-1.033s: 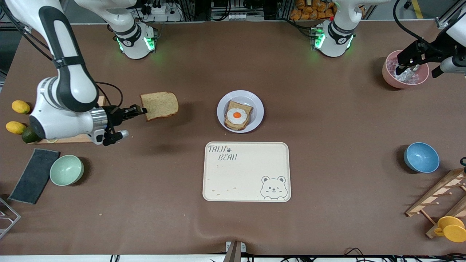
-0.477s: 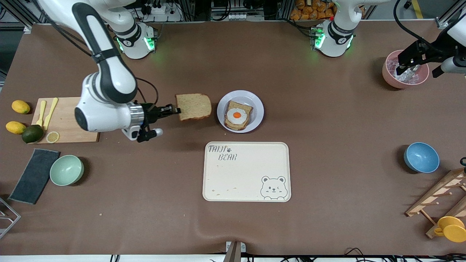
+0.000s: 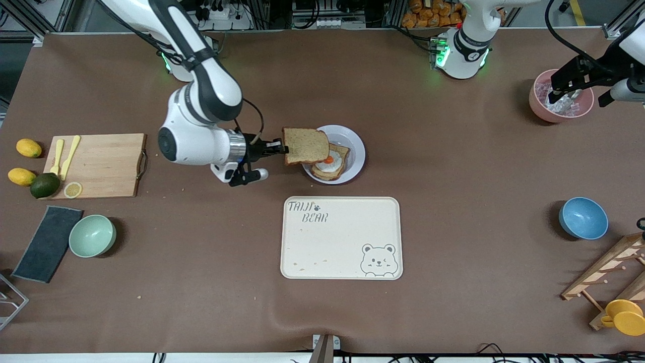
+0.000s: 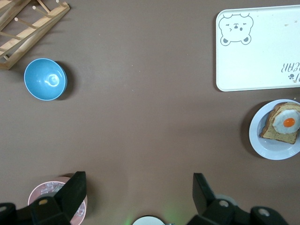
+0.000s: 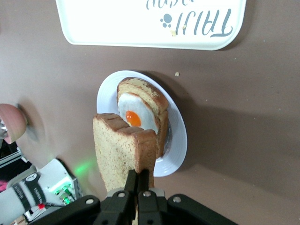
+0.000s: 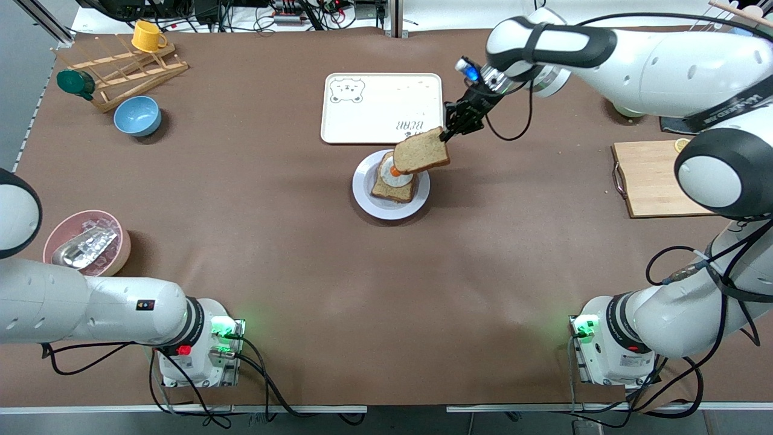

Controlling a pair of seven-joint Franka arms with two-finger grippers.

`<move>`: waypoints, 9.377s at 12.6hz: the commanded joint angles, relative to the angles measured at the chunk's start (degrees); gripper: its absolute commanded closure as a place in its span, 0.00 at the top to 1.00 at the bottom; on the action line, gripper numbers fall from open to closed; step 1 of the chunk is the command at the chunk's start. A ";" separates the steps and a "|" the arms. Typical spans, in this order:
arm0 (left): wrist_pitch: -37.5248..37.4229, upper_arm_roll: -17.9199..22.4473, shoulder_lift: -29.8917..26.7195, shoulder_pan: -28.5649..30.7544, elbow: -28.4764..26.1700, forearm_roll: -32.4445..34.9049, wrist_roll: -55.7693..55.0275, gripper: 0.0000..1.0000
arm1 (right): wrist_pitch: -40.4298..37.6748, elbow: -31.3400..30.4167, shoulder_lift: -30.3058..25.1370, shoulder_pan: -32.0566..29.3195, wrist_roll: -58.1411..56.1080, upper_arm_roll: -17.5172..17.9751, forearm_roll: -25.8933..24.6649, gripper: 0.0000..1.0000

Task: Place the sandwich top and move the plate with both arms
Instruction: 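Lay the bread slice onto the egg toast and open the right gripper, then withdraw the right gripper while the left gripper reaches toward the plate, then grasp the white plate rim with the left gripper, then slide the plate with the left gripper onto the bear tray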

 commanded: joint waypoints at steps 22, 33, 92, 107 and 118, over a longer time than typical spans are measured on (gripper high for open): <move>-0.84 0.20 1.82 2.82 -3.50 -9.61 0.05 1.00 | -2.37 8.60 4.58 6.62 9.09 -11.23 -7.66 0.94; -0.84 0.03 12.71 4.93 -8.94 -26.48 15.23 1.00 | -25.52 26.80 4.23 3.21 5.51 -30.58 -25.33 1.00; 41.88 -9.03 40.58 -10.81 -39.44 -89.51 70.90 0.00 | -43.28 31.03 -18.53 -30.11 8.91 -3.79 -46.53 1.00; 27.46 -9.20 35.66 1.05 -41.29 -89.95 66.59 0.00 | -43.20 30.85 -18.01 -30.20 8.83 -3.79 -46.61 1.00; 27.64 -8.94 41.89 7.39 -29.79 -94.86 61.49 0.00 | -43.02 30.85 -17.92 -30.29 8.83 -3.79 -46.53 1.00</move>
